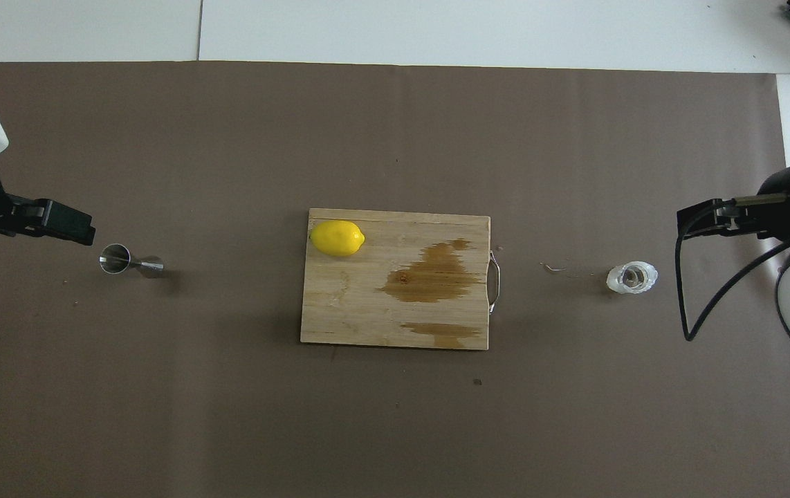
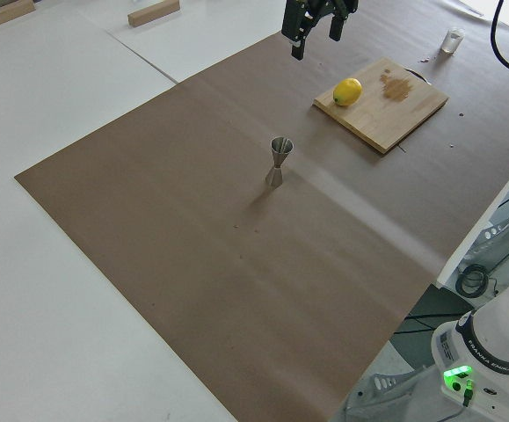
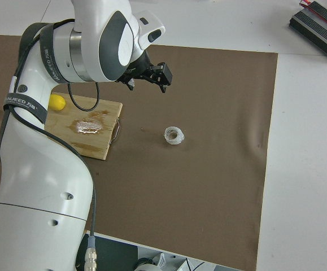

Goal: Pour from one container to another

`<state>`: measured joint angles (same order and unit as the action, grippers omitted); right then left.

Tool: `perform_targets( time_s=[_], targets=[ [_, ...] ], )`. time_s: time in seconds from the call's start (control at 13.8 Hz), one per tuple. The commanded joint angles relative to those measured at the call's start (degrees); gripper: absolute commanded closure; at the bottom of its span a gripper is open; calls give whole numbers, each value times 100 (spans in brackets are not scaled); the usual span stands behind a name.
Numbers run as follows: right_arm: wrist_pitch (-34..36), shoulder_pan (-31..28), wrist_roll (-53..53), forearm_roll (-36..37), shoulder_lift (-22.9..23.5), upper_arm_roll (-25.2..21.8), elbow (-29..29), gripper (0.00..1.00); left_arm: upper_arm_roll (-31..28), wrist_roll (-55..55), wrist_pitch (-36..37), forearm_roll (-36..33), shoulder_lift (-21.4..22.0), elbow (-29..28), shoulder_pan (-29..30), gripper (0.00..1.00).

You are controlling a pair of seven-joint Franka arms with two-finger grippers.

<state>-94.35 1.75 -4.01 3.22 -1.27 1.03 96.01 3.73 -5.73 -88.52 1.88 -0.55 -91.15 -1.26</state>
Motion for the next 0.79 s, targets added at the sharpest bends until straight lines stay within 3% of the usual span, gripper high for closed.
perform_targets(
  time_s=[0.0,0.72],
  targets=[
    [-101,-96,-21,-155,-145,47,173,0,-39,-33,116,-83,63,10,-68,0],
    [-101,-96,-21,-155,-145,47,173,0,-47,37,142,-83,107,-61,-6,0]
  ],
)
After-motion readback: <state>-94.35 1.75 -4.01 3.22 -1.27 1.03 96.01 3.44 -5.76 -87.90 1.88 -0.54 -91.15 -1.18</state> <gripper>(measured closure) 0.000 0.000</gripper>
